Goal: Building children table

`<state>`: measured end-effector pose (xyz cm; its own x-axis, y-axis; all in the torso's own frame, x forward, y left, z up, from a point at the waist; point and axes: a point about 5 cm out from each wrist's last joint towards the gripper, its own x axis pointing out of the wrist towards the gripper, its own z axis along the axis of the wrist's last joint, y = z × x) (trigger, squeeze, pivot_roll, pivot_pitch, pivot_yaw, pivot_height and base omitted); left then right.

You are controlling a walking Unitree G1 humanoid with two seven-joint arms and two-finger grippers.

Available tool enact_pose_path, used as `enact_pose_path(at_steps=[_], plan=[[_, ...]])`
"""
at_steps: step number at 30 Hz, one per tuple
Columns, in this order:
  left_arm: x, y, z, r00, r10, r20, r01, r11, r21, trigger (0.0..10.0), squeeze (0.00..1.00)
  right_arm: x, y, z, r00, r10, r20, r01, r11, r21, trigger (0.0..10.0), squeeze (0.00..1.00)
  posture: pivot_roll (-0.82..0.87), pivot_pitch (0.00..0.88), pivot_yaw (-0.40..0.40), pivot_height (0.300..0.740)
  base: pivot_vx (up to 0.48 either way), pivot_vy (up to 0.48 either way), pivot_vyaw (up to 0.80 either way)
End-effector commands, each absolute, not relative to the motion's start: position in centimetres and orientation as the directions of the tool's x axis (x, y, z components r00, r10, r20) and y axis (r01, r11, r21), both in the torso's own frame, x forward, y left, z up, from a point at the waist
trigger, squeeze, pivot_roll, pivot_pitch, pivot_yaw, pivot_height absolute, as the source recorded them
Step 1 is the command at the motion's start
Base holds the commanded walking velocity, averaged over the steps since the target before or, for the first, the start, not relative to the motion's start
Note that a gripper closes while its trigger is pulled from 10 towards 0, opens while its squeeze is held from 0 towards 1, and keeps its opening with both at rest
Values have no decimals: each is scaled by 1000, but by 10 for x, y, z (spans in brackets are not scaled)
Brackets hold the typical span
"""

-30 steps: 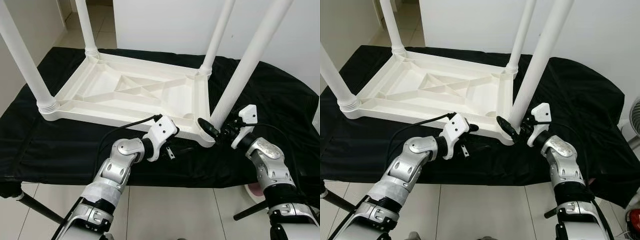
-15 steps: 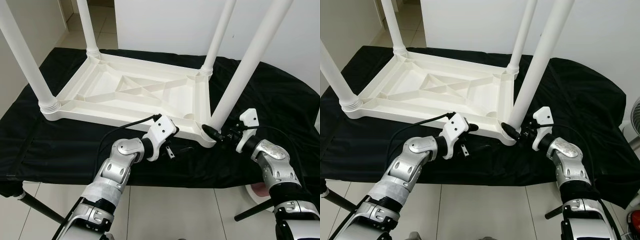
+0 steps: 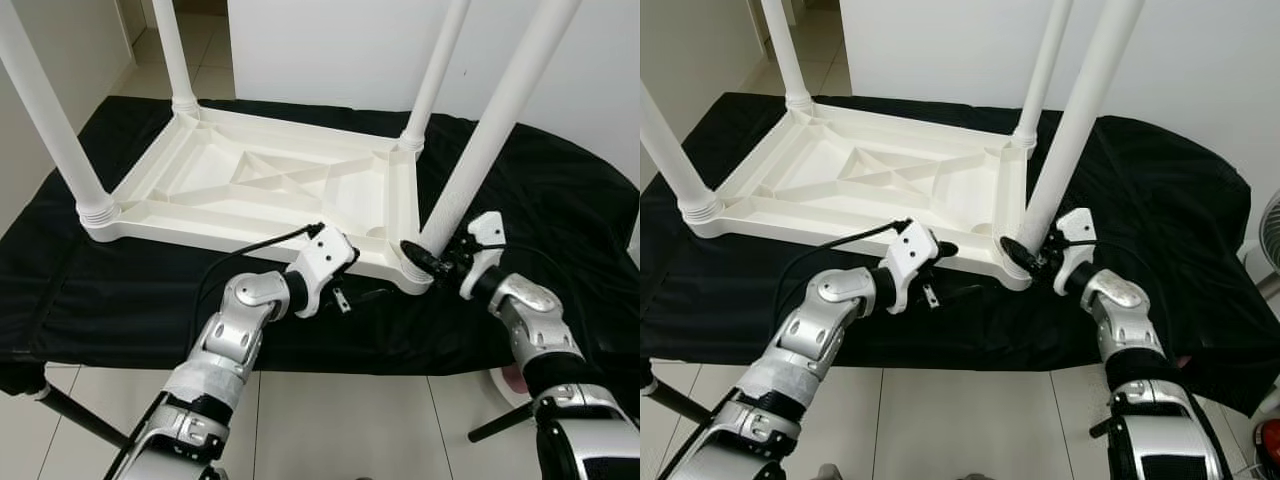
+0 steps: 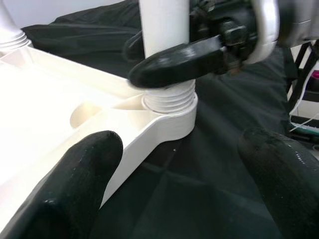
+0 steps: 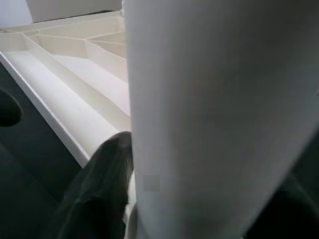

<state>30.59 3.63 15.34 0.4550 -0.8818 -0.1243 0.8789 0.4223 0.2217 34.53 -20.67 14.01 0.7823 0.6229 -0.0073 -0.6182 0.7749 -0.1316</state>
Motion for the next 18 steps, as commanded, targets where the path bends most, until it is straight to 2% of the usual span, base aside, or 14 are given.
enact_pose_path(at_steps=[1, 5, 6, 11, 12, 13, 14, 15, 18], plan=[[309, 39, 155, 592, -802, -82, 791, 559, 249, 10000, 0, 346, -205, 135, 790, 613, -16, -610, 782, -124, 10000, 1000, -12, 0, -41, 740, 0, 0, 0], [308, 38, 155, 590, -803, -78, 792, 558, 245, 10000, 0, 346, -205, 134, 792, 611, -17, -608, 785, -117, 10000, 976, -11, 0, -41, 740, 0, 0, 0], [307, 38, 155, 589, -804, -76, 793, 558, 243, 10000, 0, 347, -203, 133, 792, 610, -20, -607, 786, -119, 10000, 0, -8, 0, -42, 740, 0, 0, 0], [304, 37, 155, 585, -808, -72, 797, 556, 237, 10000, 0, 348, -200, 131, 793, 609, -27, -608, 786, -114, 10000, 0, 5, 0, -48, 740, 0, 0, 0], [300, 35, 154, 580, -812, -66, 801, 553, 229, 10000, 0, 351, -198, 131, 795, 606, -30, -605, 788, -110, 4745, 0, 5, 0, -44, 740, 0, 0, 0], [297, 33, 153, 576, -815, -62, 804, 551, 223, 10000, 0, 352, -197, 131, 798, 602, -28, -601, 792, -107, 2078, 0, 4, 0, -43, 740, 0, 0, 0], [297, 33, 153, 576, -815, -62, 804, 551, 223, 10000, 0, 352, -197, 131, 798, 602, -28, -601, 792, -107, 2078, 0, 4, 0, -43, 740, 0, 0, 0], [294, 31, 152, 575, -816, -57, 804, 551, 225, 10000, 0, 354, -196, 131, 803, 595, -22, -594, 798, -100, 0, 0, 4, 0, -43, 740, 0, 0, 0], [292, 29, 150, 576, -816, -59, 804, 551, 224, 10000, 0, 355, -196, 131, 809, 588, -23, -587, 804, -97, 0, 0, 5, 0, -41, 740, 0, 0, 0]])
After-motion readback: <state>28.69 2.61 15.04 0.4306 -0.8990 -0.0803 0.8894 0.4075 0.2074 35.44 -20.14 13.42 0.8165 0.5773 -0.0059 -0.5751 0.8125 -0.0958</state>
